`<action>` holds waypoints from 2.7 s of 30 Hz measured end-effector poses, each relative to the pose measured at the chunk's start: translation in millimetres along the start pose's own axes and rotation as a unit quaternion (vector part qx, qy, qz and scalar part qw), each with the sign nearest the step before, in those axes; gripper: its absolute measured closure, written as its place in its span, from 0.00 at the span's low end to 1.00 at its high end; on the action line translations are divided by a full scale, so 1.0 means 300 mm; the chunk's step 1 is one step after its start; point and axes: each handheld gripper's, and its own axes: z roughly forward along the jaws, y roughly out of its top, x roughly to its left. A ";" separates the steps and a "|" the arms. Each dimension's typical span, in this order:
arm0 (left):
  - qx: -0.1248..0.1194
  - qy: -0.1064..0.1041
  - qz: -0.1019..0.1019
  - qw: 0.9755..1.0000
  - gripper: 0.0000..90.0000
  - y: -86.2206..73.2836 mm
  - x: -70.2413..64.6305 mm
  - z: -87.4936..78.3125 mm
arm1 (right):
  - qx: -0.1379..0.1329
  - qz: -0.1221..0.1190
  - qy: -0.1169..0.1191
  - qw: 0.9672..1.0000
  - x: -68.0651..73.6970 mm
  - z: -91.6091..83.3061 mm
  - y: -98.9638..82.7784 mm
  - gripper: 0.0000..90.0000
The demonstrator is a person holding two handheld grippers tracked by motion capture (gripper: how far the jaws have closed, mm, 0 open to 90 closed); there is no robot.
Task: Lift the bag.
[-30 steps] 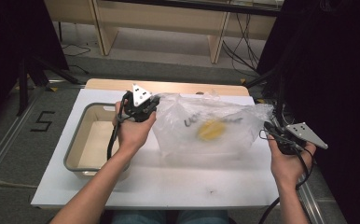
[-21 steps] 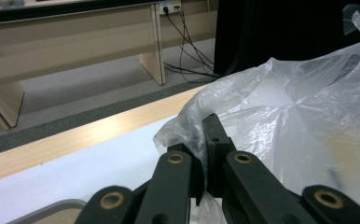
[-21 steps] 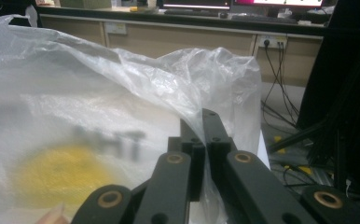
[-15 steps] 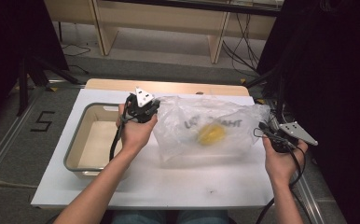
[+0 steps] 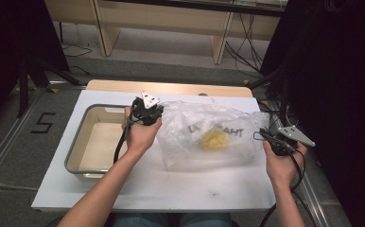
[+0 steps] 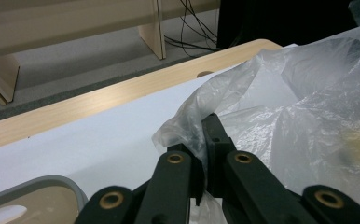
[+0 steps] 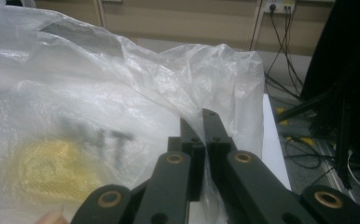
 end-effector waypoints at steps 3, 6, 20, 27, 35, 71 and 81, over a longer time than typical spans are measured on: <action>0.007 0.001 -0.002 1.000 0.99 -0.006 0.001 0.013 | 0.008 0.001 0.000 1.000 -0.001 0.009 -0.010 1.00; 0.015 0.002 -0.001 1.000 0.99 -0.012 0.003 0.025 | 0.016 0.002 0.001 1.000 -0.002 0.015 -0.017 1.00; 0.023 -0.004 0.002 1.000 0.97 -0.017 0.008 0.031 | 0.019 0.003 -0.001 1.000 -0.004 0.020 -0.021 1.00; 0.015 -0.013 -0.006 1.000 0.80 -0.013 0.007 0.021 | 0.018 0.002 0.001 1.000 -0.002 0.020 -0.020 0.99; 0.010 -0.001 -0.037 0.999 0.45 -0.006 0.001 -0.020 | 0.014 0.005 -0.004 1.000 -0.006 0.017 -0.019 0.93; 0.046 -0.033 -0.023 0.998 0.33 -0.113 0.000 -0.141 | -0.015 0.008 0.015 1.000 -0.045 -0.036 -0.049 0.34; 0.047 -0.047 -0.009 0.998 0.33 -0.129 -0.007 -0.162 | -0.014 0.002 0.023 1.000 -0.033 -0.049 -0.056 0.34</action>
